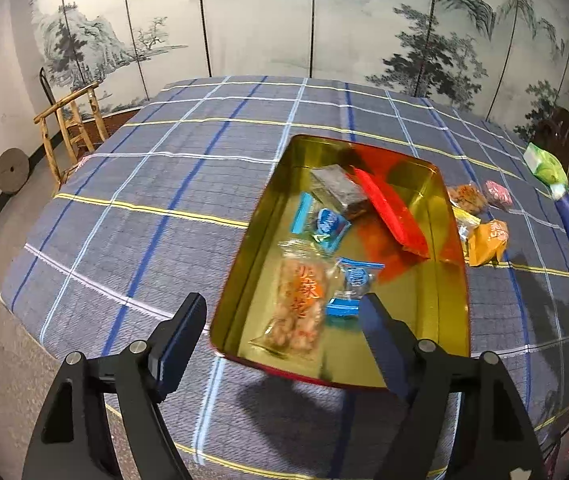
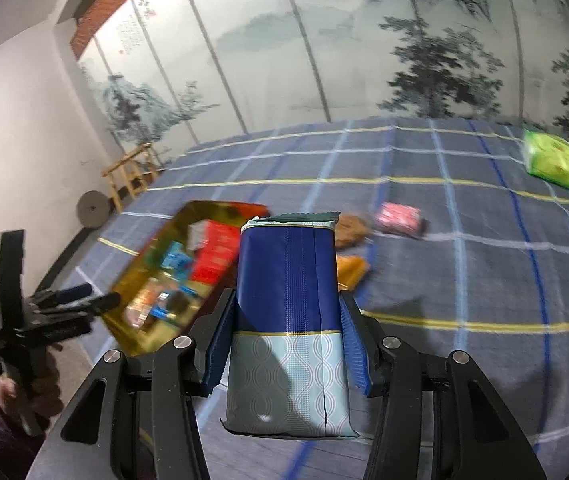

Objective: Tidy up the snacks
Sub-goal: 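Carry the blue-and-white box into the tin and open the right gripper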

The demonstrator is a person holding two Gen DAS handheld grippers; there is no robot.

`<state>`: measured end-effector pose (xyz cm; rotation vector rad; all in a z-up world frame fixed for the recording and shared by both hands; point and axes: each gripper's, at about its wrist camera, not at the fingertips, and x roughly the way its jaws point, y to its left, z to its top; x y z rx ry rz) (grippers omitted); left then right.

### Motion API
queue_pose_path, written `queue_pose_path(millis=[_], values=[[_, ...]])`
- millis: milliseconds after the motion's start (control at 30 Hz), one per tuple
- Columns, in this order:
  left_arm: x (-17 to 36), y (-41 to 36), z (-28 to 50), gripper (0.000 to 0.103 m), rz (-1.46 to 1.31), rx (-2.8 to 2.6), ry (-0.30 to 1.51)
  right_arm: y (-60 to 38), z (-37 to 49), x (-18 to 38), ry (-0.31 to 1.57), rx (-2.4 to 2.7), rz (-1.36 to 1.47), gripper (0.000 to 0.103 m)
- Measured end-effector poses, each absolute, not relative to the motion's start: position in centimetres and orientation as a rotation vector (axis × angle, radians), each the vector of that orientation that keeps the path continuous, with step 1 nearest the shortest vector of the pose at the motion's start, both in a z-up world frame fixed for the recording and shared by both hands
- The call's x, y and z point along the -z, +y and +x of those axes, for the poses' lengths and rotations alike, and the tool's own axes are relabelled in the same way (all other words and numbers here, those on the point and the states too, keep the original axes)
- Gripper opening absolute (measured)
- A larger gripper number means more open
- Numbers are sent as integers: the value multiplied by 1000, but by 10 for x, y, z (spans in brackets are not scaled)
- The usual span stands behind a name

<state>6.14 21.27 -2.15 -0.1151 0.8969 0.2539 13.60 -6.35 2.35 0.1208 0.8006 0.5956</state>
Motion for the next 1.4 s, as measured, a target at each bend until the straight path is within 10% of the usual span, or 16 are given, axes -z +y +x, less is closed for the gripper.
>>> queue_pose_path(millis=[700, 1400], values=[[15, 245, 39, 102, -136, -330, 867, 75, 165, 2, 951, -809, 113, 50], [23, 254, 38, 102, -139, -318, 848, 125, 182, 30, 1018, -786, 40, 51]])
